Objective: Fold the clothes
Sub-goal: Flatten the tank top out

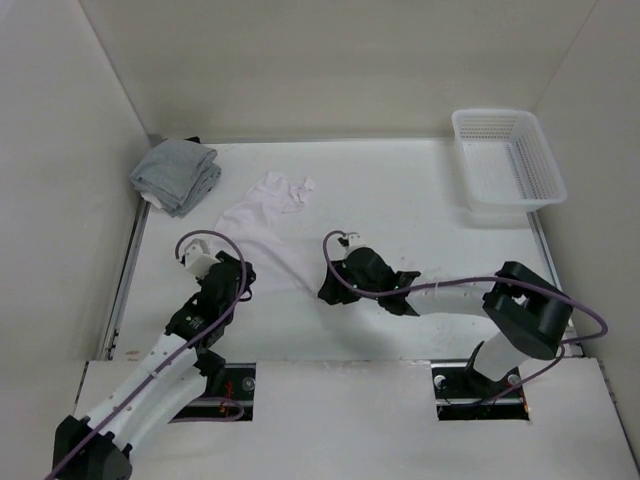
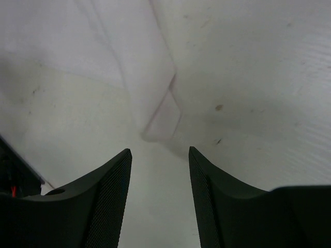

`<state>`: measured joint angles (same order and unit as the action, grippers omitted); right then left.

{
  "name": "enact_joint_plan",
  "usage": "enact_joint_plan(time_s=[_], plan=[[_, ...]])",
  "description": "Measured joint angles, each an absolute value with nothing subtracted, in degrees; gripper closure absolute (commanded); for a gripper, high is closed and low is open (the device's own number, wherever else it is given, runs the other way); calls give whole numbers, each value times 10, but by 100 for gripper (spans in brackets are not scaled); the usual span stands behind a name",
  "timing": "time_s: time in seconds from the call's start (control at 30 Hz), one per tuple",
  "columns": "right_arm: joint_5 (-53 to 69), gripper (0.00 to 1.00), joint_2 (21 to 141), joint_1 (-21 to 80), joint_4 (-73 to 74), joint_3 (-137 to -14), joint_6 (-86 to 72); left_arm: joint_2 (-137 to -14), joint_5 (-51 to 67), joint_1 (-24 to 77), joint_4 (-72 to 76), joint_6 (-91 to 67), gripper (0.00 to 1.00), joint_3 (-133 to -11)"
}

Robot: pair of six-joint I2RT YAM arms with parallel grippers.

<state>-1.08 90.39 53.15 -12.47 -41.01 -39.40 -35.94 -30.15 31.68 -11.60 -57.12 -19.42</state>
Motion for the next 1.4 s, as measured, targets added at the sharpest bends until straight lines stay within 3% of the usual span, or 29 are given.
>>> enact_joint_plan(time_s=[0.3,0.53,0.63,0.67,0.73,0.77,0.97,1.13,1.4], plan=[[-13,55,928,566,-126,-415,-358,-336,-256,135,-239,-578,65,-173],[-19,61,957,566,-125,-439,-340,-321,-243,76,-266,-560,65,-173],[-21,73,976,566,-124,-463,-334,-321,-241,54,-275,-555,64,-173],[-22,85,983,566,-124,-472,-332,-321,-241,49,-277,-555,64,-173],[-24,95,991,566,-123,-481,-328,-326,-240,32,-278,-553,64,-173],[-25,96,993,566,-121,-485,-327,-328,-239,29,-278,-553,64,-173],[-33,97,941,546,-110,-457,-333,-350,-234,8,-277,-541,62,-173],[26,97,777,412,-112,-378,-361,-382,-221,36,-265,-526,60,-173],[94,96,729,288,-134,-297,-404,-415,-205,113,-259,-517,60,-173]])
